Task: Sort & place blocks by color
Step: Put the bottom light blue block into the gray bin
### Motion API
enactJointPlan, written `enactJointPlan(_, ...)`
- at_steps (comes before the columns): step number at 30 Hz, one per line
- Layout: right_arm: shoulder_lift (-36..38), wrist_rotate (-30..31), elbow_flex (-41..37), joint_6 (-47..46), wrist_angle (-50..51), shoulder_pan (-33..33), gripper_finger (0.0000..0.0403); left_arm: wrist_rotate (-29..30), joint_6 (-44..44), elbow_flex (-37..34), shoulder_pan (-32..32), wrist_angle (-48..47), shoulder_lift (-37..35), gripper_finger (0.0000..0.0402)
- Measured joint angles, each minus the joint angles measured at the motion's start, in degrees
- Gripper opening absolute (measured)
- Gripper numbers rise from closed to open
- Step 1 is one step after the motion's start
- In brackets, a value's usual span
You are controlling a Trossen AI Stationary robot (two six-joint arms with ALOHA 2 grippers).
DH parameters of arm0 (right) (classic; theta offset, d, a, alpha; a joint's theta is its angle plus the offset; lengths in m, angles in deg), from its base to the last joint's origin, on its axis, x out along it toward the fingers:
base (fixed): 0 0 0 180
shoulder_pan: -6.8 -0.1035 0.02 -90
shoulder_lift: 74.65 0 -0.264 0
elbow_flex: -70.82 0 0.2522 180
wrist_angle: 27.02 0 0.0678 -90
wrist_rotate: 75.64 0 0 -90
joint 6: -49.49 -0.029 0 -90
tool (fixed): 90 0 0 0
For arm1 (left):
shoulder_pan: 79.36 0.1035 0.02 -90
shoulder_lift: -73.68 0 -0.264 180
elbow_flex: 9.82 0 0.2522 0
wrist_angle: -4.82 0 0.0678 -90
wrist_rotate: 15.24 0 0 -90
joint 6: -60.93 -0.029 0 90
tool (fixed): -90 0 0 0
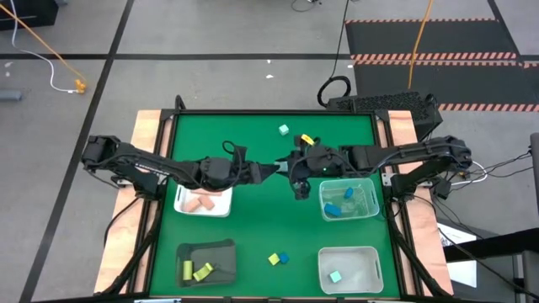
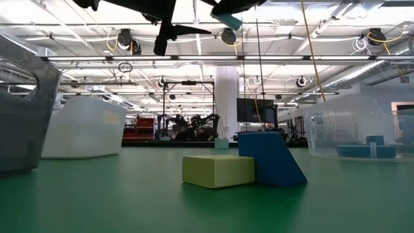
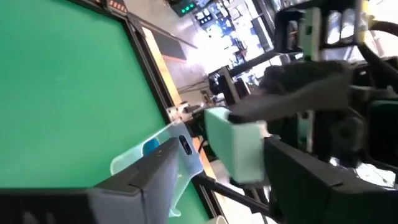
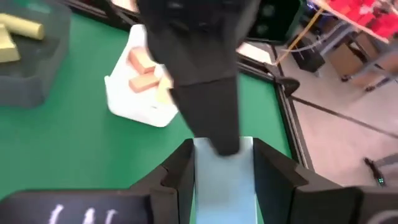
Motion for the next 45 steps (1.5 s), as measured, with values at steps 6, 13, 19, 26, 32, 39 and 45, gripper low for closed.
enactJointPlan(6,0.0,0.2,0.0,-9.9,4.8,-0.3,0.0111,-1.5,-0.2,0.0,-0.1,0.6,0.0,0.0172)
enactJointPlan(13,1.4,-0.2,0.0,-27.1,25.3,-3.2,0.0111,-1.7,-3.5,0.0,-0.2,0.3,0.0,0.0173)
enactJointPlan(19,2.7,-10.1,0.0,-42.5,42.0,-9.1,0.0116,-1.7,-6.1,0.0,0.8,-8.3,0.0,0.0208)
enactJointPlan(26,2.9,-15.3,0.0,-51.3,49.5,-18.1,0.0113,-1.7,-5.2,0.0,2.6,-24.2,0.0,0.0234)
enactJointPlan(32,2.9,-15.3,0.0,-50.3,48.9,-28.8,0.0115,-6.6,-8.9,0.0,2.1,-26.1,0.0,0.0234)
enactJointPlan(39,2.4,-13.8,-0.4,-58.4,32.3,-39.9,0.0117,-19.5,-26.2,0.0,-3.6,-25.9,0.3,0.0235)
enactJointPlan(45,2.4,-11.8,-5.9,-69.4,18.1,-42.8,0.0119,-17.1,-36.2,0.0,-9.7,-25.7,0.4,0.0235)
